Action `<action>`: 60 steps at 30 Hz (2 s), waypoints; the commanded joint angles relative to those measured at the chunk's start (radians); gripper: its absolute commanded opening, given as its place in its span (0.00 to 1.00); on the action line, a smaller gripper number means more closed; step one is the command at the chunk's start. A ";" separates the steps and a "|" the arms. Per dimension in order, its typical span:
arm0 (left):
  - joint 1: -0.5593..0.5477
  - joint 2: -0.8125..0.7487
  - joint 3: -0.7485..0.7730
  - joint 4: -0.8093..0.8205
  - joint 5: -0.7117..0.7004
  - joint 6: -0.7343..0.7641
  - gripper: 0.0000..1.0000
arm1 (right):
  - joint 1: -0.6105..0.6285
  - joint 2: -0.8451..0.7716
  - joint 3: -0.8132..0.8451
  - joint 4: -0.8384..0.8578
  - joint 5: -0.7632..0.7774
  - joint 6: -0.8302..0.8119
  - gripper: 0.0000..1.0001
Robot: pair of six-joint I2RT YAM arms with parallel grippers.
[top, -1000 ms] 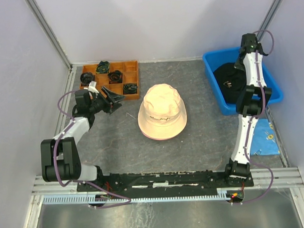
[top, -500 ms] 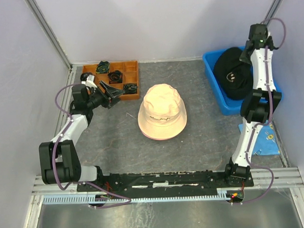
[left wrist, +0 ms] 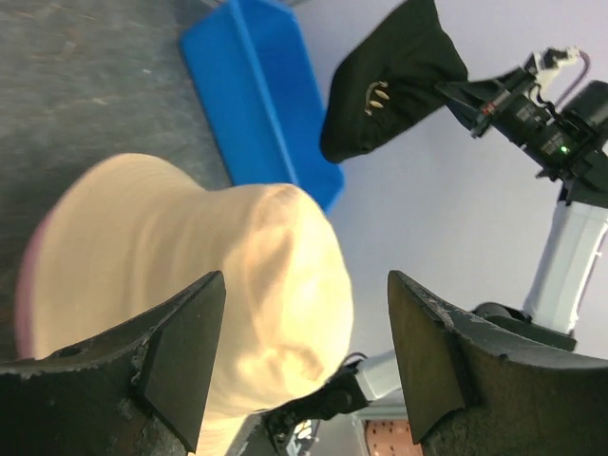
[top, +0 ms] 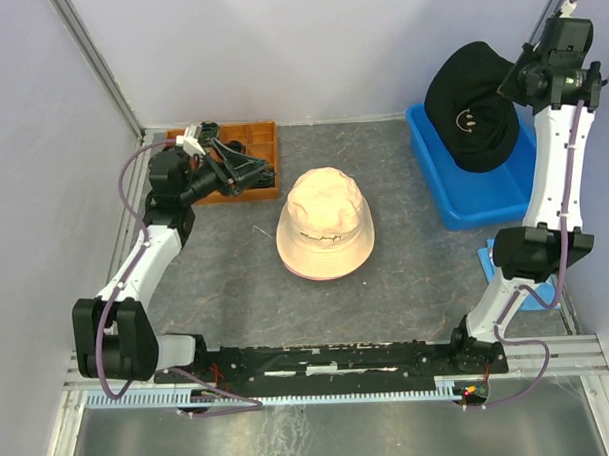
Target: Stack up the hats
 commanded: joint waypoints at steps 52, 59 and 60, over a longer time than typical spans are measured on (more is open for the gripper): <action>-0.344 0.267 0.612 -0.041 0.214 -0.246 0.86 | 0.491 -0.345 -0.084 -0.348 -0.416 -0.236 0.00; -0.362 0.270 0.590 -0.118 0.210 -0.205 0.86 | 0.497 -0.330 -0.057 -0.343 -0.427 -0.233 0.00; -0.365 0.271 0.592 -0.133 0.208 -0.196 0.86 | 0.497 -0.330 -0.054 -0.343 -0.431 -0.232 0.00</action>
